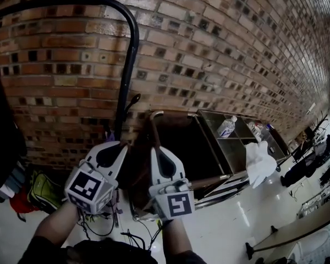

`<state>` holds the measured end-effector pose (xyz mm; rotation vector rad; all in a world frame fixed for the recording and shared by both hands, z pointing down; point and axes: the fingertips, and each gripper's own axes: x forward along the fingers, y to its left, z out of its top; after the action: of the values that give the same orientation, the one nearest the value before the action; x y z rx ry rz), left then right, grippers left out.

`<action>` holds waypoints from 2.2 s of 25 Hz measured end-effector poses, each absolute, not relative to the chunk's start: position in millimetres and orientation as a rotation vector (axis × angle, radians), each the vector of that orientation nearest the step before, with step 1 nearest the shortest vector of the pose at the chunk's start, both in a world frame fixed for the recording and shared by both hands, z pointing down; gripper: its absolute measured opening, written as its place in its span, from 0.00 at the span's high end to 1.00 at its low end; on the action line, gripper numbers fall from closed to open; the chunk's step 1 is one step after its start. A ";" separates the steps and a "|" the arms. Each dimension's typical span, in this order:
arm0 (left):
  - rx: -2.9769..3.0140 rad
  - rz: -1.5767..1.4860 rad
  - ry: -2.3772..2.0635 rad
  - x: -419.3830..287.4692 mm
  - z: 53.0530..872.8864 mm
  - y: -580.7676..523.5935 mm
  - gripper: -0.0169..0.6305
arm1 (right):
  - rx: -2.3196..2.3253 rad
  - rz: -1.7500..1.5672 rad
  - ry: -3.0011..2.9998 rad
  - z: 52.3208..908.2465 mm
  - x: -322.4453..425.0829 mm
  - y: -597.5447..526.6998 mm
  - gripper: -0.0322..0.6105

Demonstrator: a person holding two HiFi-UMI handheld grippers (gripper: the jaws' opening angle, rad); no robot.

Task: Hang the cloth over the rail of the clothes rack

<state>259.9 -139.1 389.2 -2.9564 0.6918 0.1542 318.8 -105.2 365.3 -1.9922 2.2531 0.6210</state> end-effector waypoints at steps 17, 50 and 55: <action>-2.877 0.356 0.548 348.6 259.5 -208.1 0.94 | -1.894 0.765 2.197 238.1 375.9 -207.0 0.92; -2.496 0.808 0.427 384.1 14.4 -234.3 0.94 | -1.596 0.862 1.866 10.7 414.3 -235.7 0.92; -2.487 0.809 0.393 379.5 -13.6 -237.2 0.94 | -1.560 0.791 1.830 -5.2 419.7 -235.5 0.92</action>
<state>379.5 -237.2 -13.6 -2.4870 0.3925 0.8095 419.7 -235.5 -5.2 -1.5597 1.8299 0.7914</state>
